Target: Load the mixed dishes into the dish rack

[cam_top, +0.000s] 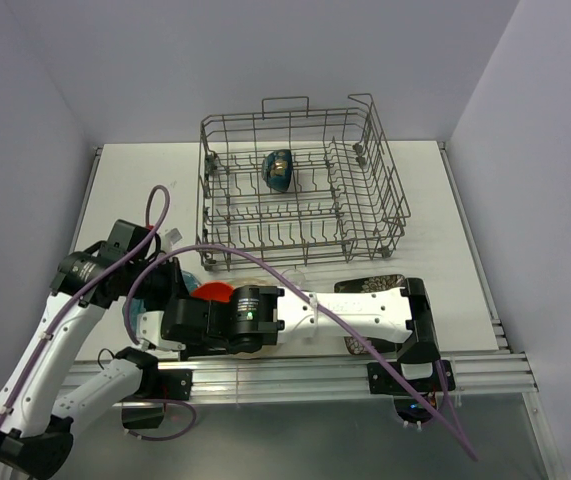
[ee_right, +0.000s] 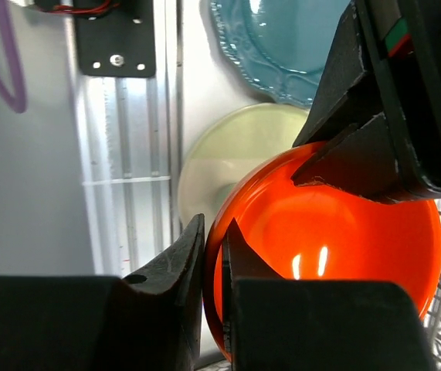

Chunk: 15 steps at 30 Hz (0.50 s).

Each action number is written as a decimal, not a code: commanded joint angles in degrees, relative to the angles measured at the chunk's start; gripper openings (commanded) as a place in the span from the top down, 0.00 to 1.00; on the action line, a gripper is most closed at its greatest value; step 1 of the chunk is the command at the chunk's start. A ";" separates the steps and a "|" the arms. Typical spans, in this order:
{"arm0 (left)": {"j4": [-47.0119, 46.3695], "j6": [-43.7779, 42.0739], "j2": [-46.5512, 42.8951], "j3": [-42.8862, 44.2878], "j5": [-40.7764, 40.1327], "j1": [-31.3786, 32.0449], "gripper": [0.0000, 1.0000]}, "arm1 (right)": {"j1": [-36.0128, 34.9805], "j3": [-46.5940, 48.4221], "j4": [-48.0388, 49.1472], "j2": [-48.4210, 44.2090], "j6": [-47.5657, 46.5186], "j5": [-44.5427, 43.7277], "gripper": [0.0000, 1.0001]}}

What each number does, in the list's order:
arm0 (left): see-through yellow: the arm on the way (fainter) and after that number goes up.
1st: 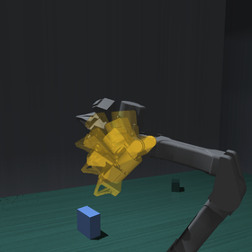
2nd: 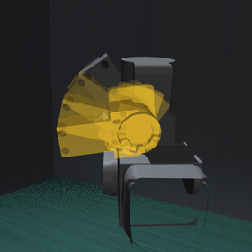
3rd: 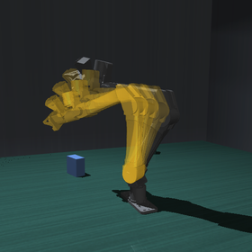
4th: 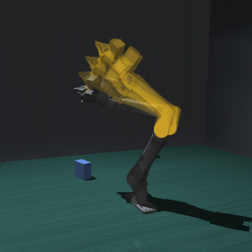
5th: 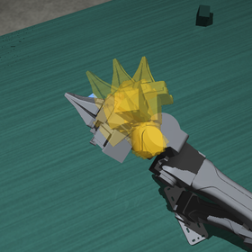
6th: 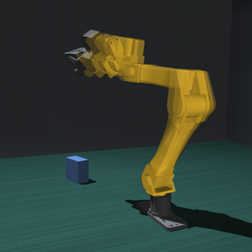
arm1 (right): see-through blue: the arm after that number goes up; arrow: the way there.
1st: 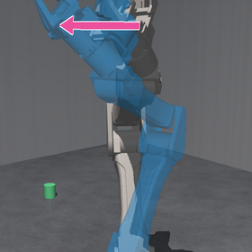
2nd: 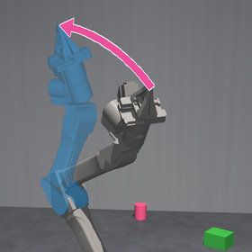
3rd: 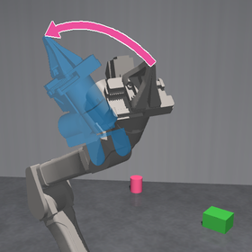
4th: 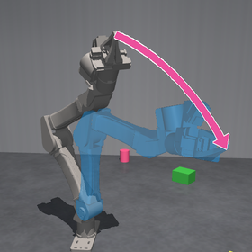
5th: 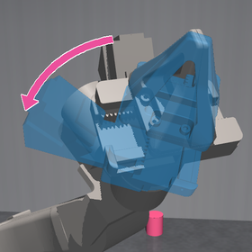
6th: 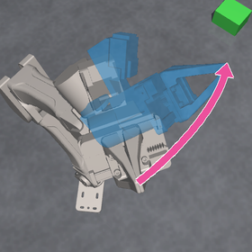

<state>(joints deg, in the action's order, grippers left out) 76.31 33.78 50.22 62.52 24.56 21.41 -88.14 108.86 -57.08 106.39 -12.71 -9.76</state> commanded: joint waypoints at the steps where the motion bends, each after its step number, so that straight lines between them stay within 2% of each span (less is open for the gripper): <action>1: 1.38 7.44 1.37 4.62 4.62 -1.02 0.99 | 0.16 -2.07 -1.19 -1.36 2.25 -8.87 1.00; 2: 0.69 7.61 1.64 4.80 4.97 -1.02 0.97 | 0.33 -2.16 -1.11 -1.45 1.90 -8.87 1.00; 5: -0.28 8.14 2.43 5.50 5.85 -1.02 0.75 | 0.42 -2.59 0.21 -2.41 0.85 -8.61 1.00; 6: -0.81 8.23 2.60 5.68 6.03 -1.02 0.57 | 0.42 -2.77 1.08 -2.68 0.67 -8.78 1.00; 8: -1.25 8.58 3.04 6.38 6.38 -1.02 0.34 | 0.60 -3.30 1.79 -3.73 0.23 -8.52 1.00; 9: -1.86 9.28 2.96 6.56 6.73 -1.02 0.06 | 0.86 -3.56 2.14 -3.91 0.14 -8.17 1.00; 10: -3.52 9.90 2.61 6.65 7.08 -1.02 0.01 | 0.95 -3.83 2.32 -4.26 -0.03 -8.08 1.00; 15: -7.23 12.10 3.39 7.52 8.49 -1.02 0.01 | 1.74 -6.38 3.73 -6.28 -0.91 -6.42 1.00</action>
<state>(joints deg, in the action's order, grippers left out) 73.03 43.27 53.45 67.53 30.65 20.53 -86.89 102.85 -56.21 105.12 -12.84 -15.22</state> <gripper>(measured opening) 0.992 0.145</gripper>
